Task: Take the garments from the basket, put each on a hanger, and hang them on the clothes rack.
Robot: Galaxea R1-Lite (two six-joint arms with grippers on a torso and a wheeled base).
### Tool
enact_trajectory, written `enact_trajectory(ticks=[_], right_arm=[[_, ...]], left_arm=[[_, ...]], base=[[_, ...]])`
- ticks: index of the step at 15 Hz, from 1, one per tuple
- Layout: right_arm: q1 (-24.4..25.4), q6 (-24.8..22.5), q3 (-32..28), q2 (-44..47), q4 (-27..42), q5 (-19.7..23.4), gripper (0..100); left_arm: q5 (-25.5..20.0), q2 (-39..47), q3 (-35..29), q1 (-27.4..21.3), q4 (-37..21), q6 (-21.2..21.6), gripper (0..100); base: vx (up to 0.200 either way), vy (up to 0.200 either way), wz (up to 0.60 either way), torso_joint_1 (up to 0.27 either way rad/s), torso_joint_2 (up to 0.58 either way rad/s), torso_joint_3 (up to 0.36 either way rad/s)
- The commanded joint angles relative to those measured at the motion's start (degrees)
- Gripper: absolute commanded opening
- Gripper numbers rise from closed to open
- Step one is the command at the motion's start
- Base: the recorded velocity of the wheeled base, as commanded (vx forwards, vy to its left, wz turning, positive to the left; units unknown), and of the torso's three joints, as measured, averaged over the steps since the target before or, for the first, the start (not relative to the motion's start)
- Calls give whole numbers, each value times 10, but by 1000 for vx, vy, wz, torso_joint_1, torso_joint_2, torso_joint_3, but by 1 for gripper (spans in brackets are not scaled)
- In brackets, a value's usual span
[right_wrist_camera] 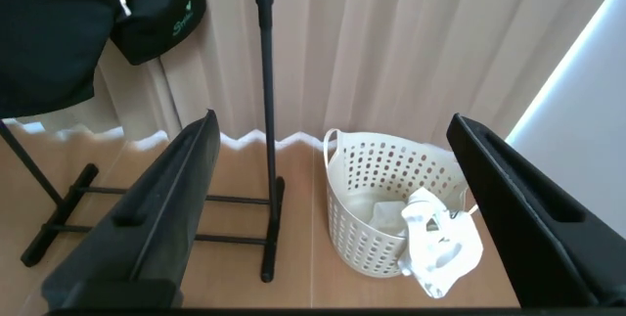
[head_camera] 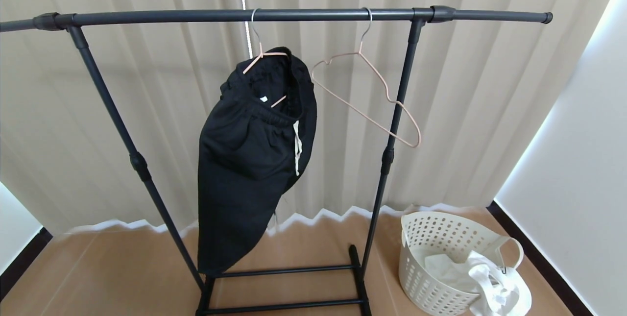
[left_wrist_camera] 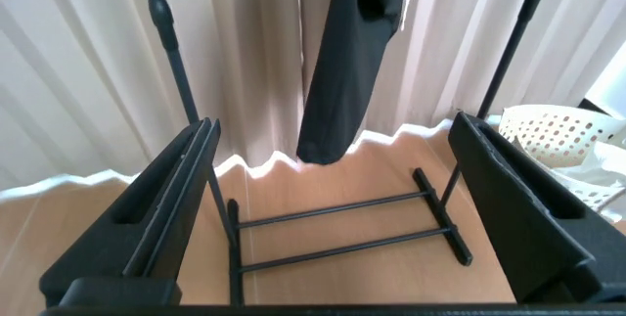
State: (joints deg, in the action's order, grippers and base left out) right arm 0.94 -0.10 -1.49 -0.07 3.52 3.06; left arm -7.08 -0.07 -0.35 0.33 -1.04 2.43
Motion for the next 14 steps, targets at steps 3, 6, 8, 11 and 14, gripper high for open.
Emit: enact_trajectory(ticks=[3,6,8,11,14], right_arm=[[0,3,0,1,0,-3,100],[0,2,0,1,0,-3,100],[0,1,0,1,0,-3,100],[-1,1,0,1,0,-3,100],[0,1,0,1,0,-3,100]], left_arm=[[5,1,0,0,1,-3,100],[6,1,0,0,1,-4,100],[5,1,0,0,1,-4,100],[6,1,0,0,1,-5,100],[6,1,0,0,1,-6,100]], base=[[0,0,0,-181,522,333],[0,0,0,-162,502,342],[0,0,0,-129,491,344],[0,0,0,-113,470,352],[0,0,0,-84,460,369]])
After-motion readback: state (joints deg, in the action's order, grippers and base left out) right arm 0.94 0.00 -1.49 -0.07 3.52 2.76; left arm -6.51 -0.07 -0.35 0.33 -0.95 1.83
